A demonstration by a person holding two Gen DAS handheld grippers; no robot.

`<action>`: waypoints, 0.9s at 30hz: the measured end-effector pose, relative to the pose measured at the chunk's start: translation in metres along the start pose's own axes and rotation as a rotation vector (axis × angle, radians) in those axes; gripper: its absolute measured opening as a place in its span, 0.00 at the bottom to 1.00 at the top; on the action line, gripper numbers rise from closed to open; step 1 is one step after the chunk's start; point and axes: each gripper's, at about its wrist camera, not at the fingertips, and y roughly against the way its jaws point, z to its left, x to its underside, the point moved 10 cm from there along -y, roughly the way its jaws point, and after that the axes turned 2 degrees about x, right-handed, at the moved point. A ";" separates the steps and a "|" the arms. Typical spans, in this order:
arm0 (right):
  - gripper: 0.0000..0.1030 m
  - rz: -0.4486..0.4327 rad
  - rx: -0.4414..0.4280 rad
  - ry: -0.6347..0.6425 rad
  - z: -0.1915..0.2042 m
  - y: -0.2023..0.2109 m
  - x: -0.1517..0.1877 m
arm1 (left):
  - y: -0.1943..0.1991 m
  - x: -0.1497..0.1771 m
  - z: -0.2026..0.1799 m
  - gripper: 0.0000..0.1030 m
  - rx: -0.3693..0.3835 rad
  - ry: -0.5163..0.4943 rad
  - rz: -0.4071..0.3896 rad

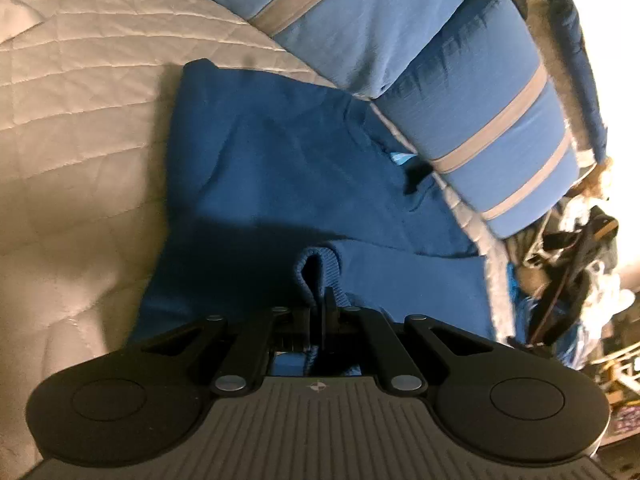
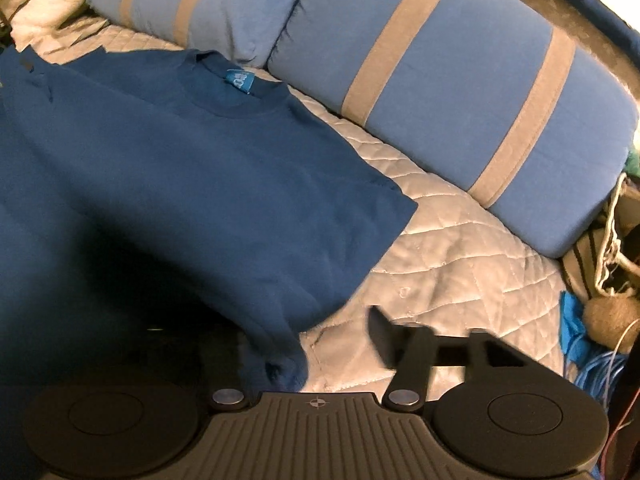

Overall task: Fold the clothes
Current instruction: 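Open the left tool and withdraw it from the folded sweatshirt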

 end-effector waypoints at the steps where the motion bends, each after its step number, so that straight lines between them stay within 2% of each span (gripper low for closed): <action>1: 0.69 0.002 -0.006 0.013 0.000 0.003 0.001 | 0.000 0.001 0.000 0.05 -0.007 -0.009 0.002; 3: 0.75 0.012 -0.026 0.029 -0.003 0.011 0.006 | 0.000 0.001 0.002 0.05 -0.030 -0.029 0.005; 7: 0.80 0.029 -0.076 0.022 -0.010 0.034 0.014 | -0.001 0.002 0.004 0.05 -0.097 -0.091 -0.005; 9: 0.87 0.009 -0.094 -0.023 -0.015 0.045 0.011 | 0.001 0.002 0.004 0.05 -0.128 -0.125 -0.022; 12: 0.89 -0.036 -0.092 -0.131 -0.027 0.052 0.000 | 0.005 0.001 0.003 0.05 -0.175 -0.163 -0.049; 17: 0.89 -0.033 -0.039 -0.274 -0.039 0.027 -0.009 | 0.010 0.004 0.003 0.05 -0.229 -0.189 -0.061; 20: 0.94 0.067 0.013 -0.236 -0.031 -0.007 0.004 | 0.021 0.006 0.006 0.09 -0.248 -0.179 -0.081; 22: 0.96 0.139 0.051 -0.203 -0.025 -0.030 0.014 | 0.028 0.008 0.009 0.13 -0.260 -0.171 -0.096; 23: 1.00 0.137 0.063 -0.199 -0.024 -0.035 0.015 | 0.032 0.009 0.010 0.17 -0.266 -0.167 -0.103; 27: 1.00 0.107 0.116 -0.246 -0.033 -0.027 0.004 | 0.058 0.011 0.014 0.45 -0.287 -0.168 -0.162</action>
